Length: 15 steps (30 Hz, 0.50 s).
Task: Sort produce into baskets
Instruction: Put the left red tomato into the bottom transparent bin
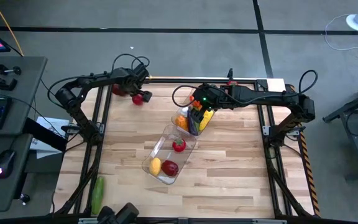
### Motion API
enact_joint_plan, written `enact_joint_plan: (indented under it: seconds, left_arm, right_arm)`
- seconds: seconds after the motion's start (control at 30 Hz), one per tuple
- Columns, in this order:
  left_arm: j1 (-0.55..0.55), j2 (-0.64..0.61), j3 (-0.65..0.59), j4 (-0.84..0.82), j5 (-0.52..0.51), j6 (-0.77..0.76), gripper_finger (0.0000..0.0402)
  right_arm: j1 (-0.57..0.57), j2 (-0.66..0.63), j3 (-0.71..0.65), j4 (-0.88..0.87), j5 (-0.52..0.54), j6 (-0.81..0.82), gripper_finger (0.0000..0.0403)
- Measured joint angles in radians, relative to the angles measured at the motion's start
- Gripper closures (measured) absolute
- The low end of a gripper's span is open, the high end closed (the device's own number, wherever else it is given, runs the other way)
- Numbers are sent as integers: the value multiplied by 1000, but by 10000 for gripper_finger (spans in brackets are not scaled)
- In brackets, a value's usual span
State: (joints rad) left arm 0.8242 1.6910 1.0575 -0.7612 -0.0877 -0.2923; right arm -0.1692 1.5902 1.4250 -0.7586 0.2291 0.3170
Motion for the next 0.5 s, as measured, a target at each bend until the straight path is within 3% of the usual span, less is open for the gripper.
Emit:
enact_joint_plan:
  seconds: [0.5]
  left_arm:
    - [-22,96,-15,-11,4,-28,25]
  right_arm:
    - [2,0,0,0,0,0,4]
